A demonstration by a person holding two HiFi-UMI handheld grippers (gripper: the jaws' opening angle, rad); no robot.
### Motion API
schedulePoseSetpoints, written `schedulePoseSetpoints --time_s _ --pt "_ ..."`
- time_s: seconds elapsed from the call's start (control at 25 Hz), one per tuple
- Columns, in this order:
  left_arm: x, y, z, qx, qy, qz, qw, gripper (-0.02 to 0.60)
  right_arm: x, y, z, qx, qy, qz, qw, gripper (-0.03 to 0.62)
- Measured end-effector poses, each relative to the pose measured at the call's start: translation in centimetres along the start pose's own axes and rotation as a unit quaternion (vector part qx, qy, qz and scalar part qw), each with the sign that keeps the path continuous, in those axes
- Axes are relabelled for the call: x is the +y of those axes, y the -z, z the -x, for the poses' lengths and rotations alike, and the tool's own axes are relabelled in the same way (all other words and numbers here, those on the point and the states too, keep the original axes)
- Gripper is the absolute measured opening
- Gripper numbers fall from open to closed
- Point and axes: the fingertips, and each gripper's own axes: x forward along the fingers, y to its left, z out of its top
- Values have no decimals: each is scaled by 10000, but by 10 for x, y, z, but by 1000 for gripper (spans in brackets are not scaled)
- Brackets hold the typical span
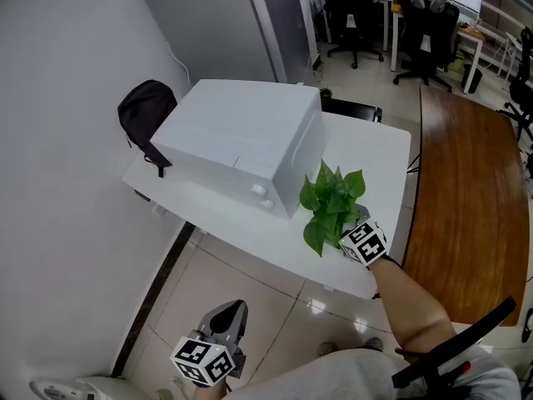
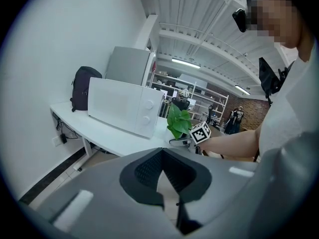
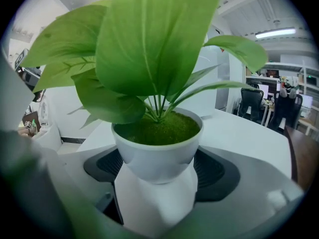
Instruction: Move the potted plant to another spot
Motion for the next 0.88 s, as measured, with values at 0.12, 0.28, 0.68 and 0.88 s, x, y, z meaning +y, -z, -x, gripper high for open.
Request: schedulePoseSetpoints --time_s 0.12,0.28,0.68,0.88 --pt "2 0 1 -10 10 -16 10000 -6 0 1 -1 24 -14 11 10000 446" --pt "5 3 4 -11 3 -29 10000 -6 1 2 -3 24 -93 41 9999 443" --pt "7 6 17 -30 126 -92 9999 -6 -3 9 15 56 125 -222 9997 509" --pt "4 11 16 -22 324 -115 9994 -6 -2 12 38 -7 317 -268 9991 515"
